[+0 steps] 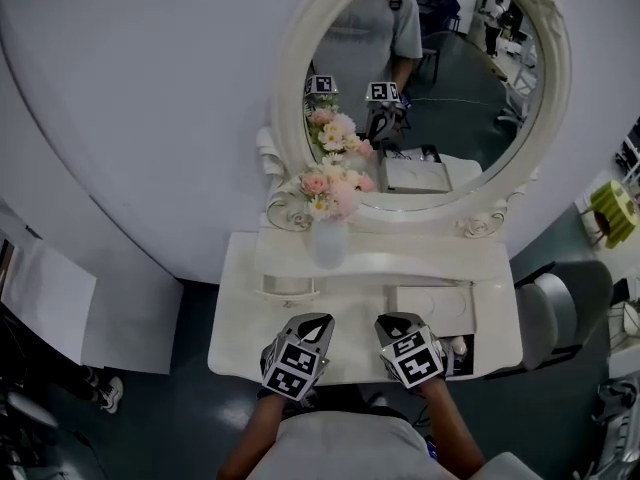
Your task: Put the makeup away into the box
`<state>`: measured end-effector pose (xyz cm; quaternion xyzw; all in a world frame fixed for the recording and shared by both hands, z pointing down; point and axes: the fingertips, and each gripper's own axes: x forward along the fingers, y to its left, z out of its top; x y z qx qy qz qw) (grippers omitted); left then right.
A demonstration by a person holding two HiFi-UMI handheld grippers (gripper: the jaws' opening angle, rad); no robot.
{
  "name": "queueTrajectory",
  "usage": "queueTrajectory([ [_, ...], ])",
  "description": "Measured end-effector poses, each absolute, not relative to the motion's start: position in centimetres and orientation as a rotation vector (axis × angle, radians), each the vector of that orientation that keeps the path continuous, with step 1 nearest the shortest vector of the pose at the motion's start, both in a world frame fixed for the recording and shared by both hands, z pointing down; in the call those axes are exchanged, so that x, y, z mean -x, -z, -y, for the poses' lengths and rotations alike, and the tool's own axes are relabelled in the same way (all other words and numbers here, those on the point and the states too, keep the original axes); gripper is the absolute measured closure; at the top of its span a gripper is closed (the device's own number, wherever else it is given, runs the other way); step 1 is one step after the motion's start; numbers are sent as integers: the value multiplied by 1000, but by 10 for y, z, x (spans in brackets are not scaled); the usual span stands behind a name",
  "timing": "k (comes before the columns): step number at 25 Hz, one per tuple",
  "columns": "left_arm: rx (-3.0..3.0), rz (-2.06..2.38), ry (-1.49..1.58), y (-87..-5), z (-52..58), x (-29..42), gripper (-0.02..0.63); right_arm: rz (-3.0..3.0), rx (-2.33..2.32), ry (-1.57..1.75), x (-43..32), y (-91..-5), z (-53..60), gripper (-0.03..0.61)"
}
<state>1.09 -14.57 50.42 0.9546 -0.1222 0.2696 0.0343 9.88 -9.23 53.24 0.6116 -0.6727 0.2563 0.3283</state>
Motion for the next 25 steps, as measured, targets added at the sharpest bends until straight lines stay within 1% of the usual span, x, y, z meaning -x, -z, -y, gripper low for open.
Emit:
queueTrajectory([
  [12,-3006,103,-832,-500,88,-102,618,1653,-1817,-747,-169,-520,22,537],
  [25,-3010,-115,-872,-511,40,-161,618,1522,-1914,-851,-224,-539,-37,536],
])
